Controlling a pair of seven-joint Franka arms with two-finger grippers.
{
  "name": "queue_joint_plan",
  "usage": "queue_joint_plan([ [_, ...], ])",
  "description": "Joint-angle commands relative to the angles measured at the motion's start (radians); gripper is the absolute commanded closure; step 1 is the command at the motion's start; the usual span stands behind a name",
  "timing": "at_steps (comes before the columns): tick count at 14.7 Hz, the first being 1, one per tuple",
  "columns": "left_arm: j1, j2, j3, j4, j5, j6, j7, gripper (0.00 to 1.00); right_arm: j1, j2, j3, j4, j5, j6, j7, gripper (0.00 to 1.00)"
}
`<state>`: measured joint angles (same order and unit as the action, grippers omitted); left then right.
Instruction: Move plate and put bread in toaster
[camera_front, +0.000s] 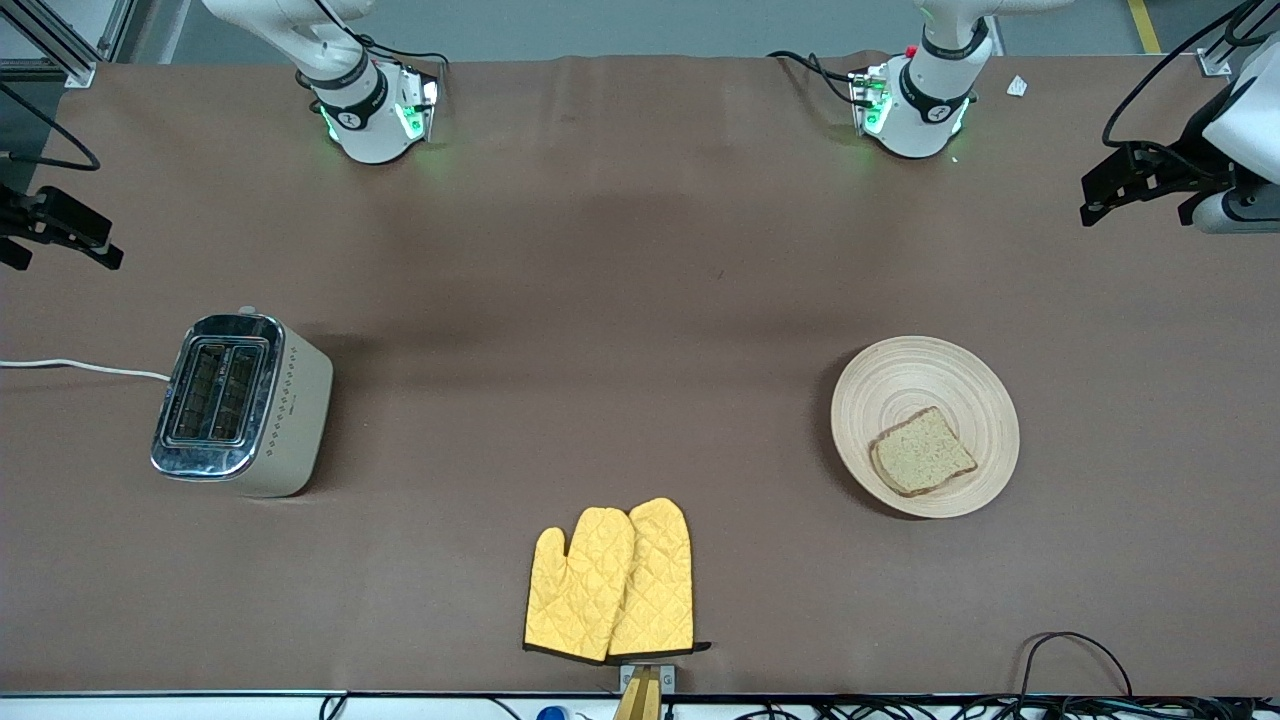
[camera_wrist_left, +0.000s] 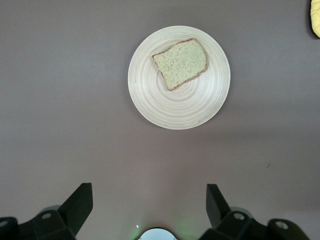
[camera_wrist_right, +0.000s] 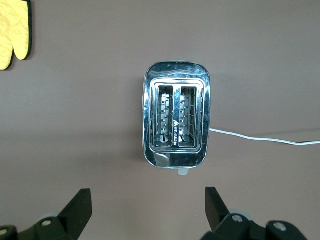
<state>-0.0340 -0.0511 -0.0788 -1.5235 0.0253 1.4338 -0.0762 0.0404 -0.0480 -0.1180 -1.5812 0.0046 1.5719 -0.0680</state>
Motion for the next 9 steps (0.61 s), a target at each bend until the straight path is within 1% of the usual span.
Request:
queue_joint_plan([
  [1,-0.003,0.008,0.002,0.029,-0.013,-0.023,0.004,0.0,-0.005,-0.027,0.006,-0.028,-0.015,0.005,-0.007,0.0],
  [5,0.0,0.014,0.002,0.04,-0.011,-0.021,0.003,0.0,-0.005,-0.027,0.006,-0.028,-0.015,0.007,-0.006,0.0],
  [7,0.005,0.039,0.004,0.042,-0.013,-0.021,0.01,0.0,-0.005,-0.027,0.006,-0.028,-0.015,0.007,-0.006,0.0],
  [9,0.011,0.077,0.013,0.042,-0.06,-0.015,0.012,0.0,-0.005,-0.027,0.006,-0.028,-0.015,0.007,-0.006,0.0],
])
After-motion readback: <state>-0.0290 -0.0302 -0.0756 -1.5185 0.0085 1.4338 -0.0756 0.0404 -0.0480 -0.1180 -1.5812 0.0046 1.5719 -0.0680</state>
